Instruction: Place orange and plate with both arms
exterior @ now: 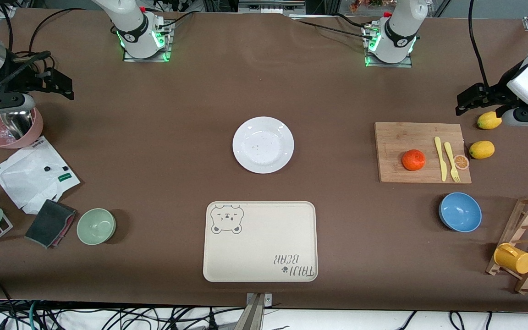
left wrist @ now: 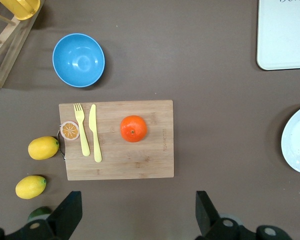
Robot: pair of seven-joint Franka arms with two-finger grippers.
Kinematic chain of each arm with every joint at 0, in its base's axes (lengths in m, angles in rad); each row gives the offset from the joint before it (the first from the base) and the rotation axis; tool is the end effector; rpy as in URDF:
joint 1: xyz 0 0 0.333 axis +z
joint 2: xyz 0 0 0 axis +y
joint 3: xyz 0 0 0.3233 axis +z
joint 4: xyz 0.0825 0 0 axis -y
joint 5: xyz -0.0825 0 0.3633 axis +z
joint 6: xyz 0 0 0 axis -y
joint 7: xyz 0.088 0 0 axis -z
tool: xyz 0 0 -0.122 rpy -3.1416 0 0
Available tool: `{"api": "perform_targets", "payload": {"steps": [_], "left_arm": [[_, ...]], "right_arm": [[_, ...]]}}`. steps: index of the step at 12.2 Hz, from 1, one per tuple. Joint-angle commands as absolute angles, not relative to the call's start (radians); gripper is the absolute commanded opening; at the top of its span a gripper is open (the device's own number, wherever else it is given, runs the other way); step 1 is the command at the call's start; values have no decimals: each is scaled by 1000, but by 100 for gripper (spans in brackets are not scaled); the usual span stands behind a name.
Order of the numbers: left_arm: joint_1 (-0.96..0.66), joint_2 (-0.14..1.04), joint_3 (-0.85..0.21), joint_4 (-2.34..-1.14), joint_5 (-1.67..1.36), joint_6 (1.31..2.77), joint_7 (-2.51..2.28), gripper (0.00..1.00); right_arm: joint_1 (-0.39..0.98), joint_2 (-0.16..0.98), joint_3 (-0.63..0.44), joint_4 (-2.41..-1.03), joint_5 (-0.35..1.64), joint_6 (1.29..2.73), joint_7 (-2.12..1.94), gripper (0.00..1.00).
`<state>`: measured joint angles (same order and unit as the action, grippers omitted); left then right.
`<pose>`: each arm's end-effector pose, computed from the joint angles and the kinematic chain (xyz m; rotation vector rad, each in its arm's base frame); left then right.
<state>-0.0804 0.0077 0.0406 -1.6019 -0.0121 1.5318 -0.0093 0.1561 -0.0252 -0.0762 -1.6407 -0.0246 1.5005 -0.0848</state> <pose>0.5290 -0.0227 0.5955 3.1290 -0.0477 -0.1222 0.5130 0.0374 0.5932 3.1035 0.2559 -0.1795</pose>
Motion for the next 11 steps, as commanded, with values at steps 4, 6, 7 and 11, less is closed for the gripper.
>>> {"api": "perform_targets", "payload": {"steps": [4,6,7,11], "left_arm": [[-84,-5,44,-1615,11,1532,3,100],[-84,-5,43,-1615,11,1532,3,100],[-84,-5,43,-1615,12,1532,3,100],[-84,-5,44,-1615,11,1532,8,100]], "right_arm": [[152,-20,-78,-1623,-28,1517,-75,100],[152,-20,-80,-1624,-26,1517,-75,100],[152,-20,-78,-1623,-28,1516,-74,100],[152,-20,-78,-1623,-26,1517,-74,100]]}}
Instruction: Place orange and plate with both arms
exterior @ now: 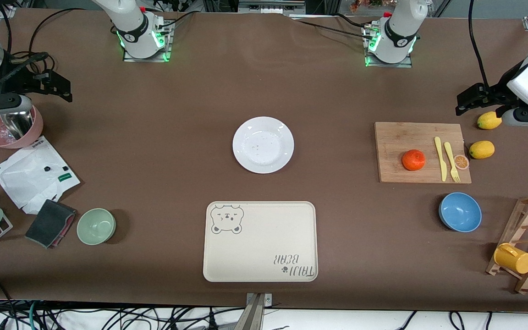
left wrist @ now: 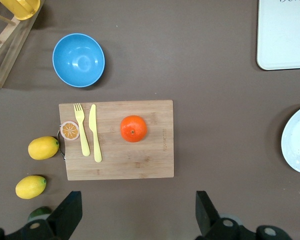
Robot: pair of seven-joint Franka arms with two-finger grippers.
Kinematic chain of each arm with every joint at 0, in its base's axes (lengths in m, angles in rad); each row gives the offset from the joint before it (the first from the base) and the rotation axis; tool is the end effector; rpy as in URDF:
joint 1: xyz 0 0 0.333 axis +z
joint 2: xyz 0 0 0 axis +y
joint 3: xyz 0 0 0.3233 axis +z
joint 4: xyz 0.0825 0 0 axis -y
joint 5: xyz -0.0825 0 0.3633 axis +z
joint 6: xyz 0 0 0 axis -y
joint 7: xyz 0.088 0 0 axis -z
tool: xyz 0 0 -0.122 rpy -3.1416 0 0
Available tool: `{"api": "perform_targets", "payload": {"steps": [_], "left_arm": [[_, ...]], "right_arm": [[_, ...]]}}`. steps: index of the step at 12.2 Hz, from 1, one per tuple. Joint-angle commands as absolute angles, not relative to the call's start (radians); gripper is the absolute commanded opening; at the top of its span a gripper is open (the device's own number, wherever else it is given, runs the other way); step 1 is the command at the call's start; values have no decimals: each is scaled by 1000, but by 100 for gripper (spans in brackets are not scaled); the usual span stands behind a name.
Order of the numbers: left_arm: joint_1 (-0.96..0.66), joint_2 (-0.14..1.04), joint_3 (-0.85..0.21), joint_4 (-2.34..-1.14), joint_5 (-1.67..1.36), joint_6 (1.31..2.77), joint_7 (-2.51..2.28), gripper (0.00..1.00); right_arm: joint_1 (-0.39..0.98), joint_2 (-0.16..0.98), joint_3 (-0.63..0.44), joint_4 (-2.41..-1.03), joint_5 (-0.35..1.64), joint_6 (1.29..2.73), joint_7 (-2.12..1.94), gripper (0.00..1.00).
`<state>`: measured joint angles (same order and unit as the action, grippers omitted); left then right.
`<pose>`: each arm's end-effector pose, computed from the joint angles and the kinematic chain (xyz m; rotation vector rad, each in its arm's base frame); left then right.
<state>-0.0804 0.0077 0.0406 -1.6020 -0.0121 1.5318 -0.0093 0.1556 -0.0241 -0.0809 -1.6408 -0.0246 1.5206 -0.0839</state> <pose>0.5290 -0.0227 0.5955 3.1290 -0.0477 -0.1224 0.5161 0.0350 0.5940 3.1060 0.2469 -0.1501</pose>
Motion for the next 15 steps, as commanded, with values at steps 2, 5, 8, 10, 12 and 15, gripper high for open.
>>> {"api": "perform_targets", "payload": {"steps": [2,5,8,10,12,15], "left_arm": [[-83,-5,46,-1615,11,1531,6,100],[-83,-5,46,-1615,11,1531,2,100],[-83,-3,46,-1615,11,1531,5,100],[-83,9,45,-1614,12,1531,5,100],[-83,20,44,-1597,14,1525,5,100],[-83,23,44,-1597,12,1510,-8,100]], "right_arm": [[152,-20,-78,-1623,-26,1517,-74,100],[152,-20,-78,-1623,-26,1517,-74,100],[152,-20,-78,-1623,-26,1517,-75,100],[152,-20,-78,-1623,-26,1517,-74,100],[152,-20,-78,-1623,-26,1517,-74,100],[152,-20,-78,-1623,-26,1517,-74,100]]}}
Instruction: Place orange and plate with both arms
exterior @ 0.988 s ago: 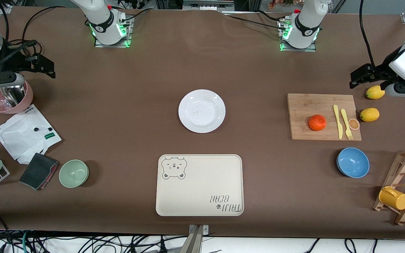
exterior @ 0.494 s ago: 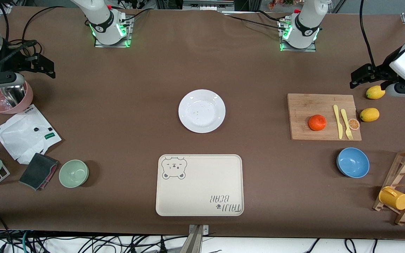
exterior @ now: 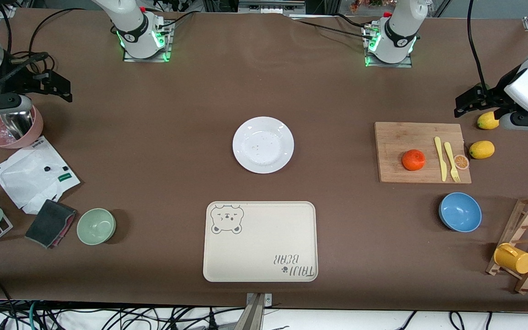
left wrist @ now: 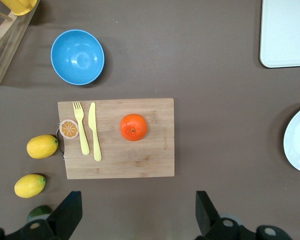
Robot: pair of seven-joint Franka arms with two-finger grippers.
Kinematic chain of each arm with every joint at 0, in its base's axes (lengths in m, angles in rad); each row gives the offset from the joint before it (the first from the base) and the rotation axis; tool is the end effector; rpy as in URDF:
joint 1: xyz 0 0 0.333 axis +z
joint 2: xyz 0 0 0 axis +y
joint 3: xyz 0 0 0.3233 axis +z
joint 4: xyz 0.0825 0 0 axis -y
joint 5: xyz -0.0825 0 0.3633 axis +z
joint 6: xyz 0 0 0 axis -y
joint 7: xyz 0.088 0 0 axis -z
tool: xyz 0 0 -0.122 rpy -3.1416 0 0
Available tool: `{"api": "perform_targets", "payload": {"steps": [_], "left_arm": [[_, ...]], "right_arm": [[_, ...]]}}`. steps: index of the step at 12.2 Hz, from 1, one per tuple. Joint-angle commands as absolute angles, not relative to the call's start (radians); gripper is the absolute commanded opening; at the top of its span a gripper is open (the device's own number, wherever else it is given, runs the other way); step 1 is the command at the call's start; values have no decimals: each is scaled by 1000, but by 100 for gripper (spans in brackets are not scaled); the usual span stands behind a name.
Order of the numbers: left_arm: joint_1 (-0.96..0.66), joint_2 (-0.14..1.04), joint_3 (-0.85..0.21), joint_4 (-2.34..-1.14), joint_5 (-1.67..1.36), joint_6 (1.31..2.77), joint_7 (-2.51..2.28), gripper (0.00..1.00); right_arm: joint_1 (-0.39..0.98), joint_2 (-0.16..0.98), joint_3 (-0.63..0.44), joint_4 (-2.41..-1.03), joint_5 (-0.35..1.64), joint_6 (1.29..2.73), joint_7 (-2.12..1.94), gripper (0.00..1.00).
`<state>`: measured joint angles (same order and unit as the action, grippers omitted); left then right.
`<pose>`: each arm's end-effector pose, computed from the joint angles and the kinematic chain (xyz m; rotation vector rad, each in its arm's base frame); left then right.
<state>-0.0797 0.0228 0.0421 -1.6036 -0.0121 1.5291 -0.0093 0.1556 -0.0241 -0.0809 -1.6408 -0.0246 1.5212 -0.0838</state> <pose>0.5325 -0.0218 0.5866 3.1287 -0.0441 -0.1527 0.5162 0.0350 0.5941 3.1060 0.2468 -0.1492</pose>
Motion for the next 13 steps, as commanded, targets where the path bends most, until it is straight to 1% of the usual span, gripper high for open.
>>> {"api": "perform_targets", "payload": {"steps": [1,3,8,12,13], "left_arm": [[-83,21,46,-1597,3,1485,-8,100],[-71,25,46,-1595,8,1436,-6,100],[-80,55,41,-1560,8,1436,24,100],[-60,104,43,-1574,11,1453,34,100],[-58,121,43,-1577,12,1491,32,100]], "right_arm": [[152,-20,-78,-1623,-26,1517,-74,100],[152,-20,-78,-1623,-26,1517,-74,100],[152,-20,-78,-1623,-26,1517,-74,100],[153,-20,-75,-1623,-26,1520,-75,100],[153,-20,-75,-1623,-26,1520,-75,100]]}}
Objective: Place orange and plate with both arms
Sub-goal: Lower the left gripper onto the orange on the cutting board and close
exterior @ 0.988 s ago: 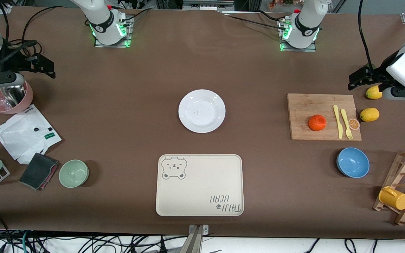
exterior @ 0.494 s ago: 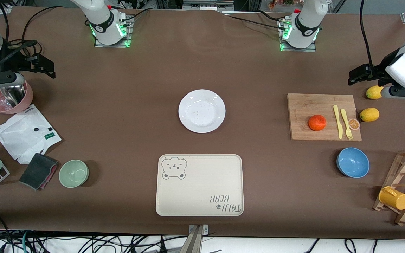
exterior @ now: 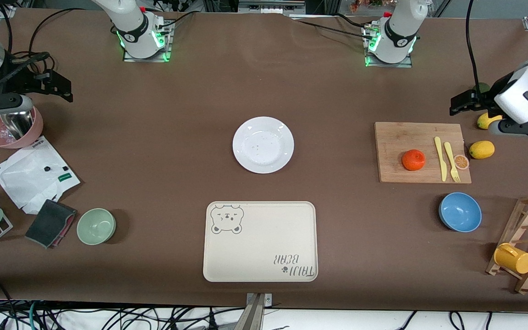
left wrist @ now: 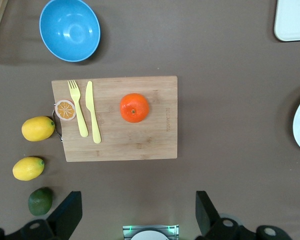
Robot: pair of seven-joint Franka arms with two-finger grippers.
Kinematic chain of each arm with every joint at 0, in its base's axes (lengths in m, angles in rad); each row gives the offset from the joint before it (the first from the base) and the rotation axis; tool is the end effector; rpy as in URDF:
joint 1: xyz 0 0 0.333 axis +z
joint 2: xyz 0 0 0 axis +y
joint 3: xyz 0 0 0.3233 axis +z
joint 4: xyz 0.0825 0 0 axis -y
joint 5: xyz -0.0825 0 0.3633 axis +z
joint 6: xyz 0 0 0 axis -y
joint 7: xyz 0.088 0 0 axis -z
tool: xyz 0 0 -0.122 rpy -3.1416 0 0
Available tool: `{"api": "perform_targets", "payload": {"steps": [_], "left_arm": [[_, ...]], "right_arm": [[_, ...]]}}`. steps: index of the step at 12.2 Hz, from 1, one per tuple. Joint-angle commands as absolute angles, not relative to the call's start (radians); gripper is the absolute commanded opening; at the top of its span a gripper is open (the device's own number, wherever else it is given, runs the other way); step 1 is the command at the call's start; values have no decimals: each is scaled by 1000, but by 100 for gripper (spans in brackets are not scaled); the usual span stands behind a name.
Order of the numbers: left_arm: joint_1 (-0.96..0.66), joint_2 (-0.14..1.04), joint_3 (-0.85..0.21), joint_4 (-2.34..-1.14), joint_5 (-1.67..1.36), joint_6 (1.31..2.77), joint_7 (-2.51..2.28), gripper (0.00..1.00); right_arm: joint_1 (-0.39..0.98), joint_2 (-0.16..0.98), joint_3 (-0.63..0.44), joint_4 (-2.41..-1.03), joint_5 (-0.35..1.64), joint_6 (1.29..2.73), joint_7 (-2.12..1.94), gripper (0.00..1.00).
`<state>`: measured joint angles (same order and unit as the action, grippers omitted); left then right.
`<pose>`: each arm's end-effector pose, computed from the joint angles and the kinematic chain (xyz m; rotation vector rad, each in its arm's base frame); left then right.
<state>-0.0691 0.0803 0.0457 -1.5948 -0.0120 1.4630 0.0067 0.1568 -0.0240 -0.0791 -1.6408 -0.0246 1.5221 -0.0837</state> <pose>0.5382 -0.0151 0.5551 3.1171 -0.0466 -0.3318 0.5162 0.0366 0.5941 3.1055 0.2513 -0.1479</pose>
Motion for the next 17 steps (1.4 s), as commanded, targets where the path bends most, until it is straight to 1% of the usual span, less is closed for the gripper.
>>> {"api": "perform_targets", "payload": {"steps": [1,2,4,7,10,12,14,17], "left_arm": [[-57,132,43,-1588,12,1523,32,100],[-57,140,43,-1615,12,1561,31,100],[-52,161,44,-1724,12,1745,31,100],[-34,169,44,-1877,23,1934,31,100],[9,170,43,-2101,60,2196,31,100],[9,189,43,-2201,60,2337,28,100],[9,210,41,-2229,52,2368,21,100],[11,270,40,-2235,48,2448,28,100]], "right_arm": [[153,-20,-75,-1623,-26,1525,-75,100],[155,-20,-75,-1621,-26,1525,-75,100],[155,-20,-75,-1621,-26,1525,-75,100],[153,-18,-75,-1621,-26,1525,-75,100],[153,-18,-75,-1621,-26,1525,-75,100],[153,-20,-75,-1621,-26,1522,-75,100],[155,-20,-75,-1621,-26,1519,-75,100],[155,-20,-75,-1621,-26,1517,-74,100]]}}
